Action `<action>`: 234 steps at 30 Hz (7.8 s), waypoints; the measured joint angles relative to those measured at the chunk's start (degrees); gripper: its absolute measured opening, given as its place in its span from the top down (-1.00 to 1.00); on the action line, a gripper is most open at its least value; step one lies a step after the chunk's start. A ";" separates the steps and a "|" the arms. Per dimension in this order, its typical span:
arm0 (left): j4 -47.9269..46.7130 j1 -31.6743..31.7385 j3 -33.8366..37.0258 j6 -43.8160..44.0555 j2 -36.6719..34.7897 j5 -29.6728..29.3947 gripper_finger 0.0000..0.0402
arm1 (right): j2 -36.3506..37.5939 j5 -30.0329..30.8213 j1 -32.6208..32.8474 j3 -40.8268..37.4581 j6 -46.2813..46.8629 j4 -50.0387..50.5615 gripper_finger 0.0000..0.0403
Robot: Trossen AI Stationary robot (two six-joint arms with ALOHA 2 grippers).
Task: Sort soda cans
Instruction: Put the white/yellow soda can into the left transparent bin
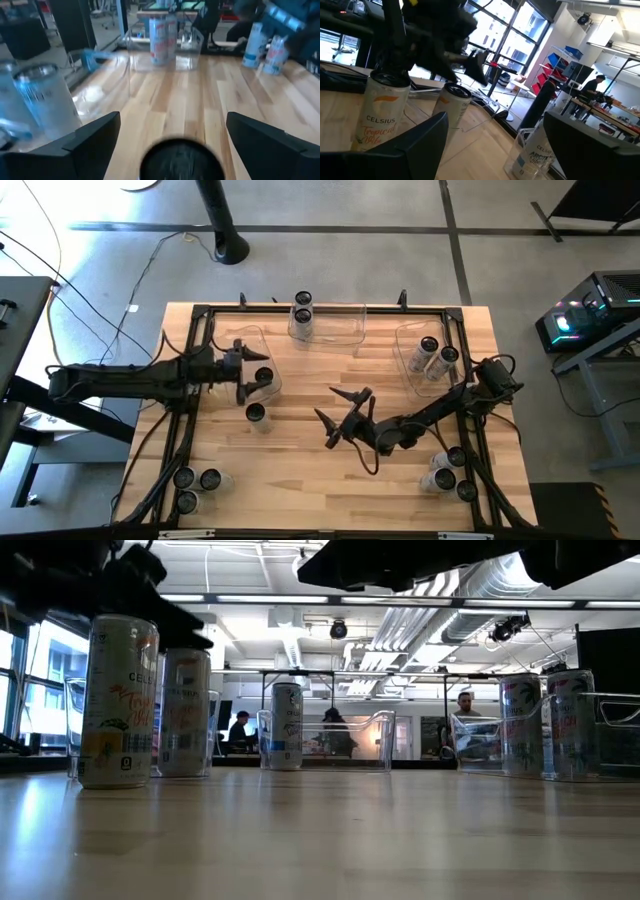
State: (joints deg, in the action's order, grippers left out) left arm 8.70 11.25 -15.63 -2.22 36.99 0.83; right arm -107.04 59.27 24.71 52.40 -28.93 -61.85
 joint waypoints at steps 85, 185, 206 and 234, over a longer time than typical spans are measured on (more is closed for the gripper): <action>-88.88 -64.79 -41.21 93.77 47.85 -47.78 -0.61 | -18.84 -50.03 -15.71 35.04 23.98 49.34 -0.59; -96.64 -51.81 -47.58 77.82 23.42 -61.73 -0.26 | -7.41 -11.60 -0.95 27.92 44.39 94.31 -0.28; -61.51 -49.97 -18.24 65.95 14.49 -60.65 -0.30 | -7.50 -12.87 -1.95 26.49 37.69 86.43 -0.28; -52.10 -42.26 -15.81 59.00 13.61 -49.85 -0.54 | -7.50 -13.20 -2.63 26.49 35.33 85.99 -0.28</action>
State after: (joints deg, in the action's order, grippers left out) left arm -43.40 -31.01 -31.44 56.78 50.60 -49.02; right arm -114.54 46.06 22.08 78.89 6.39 24.14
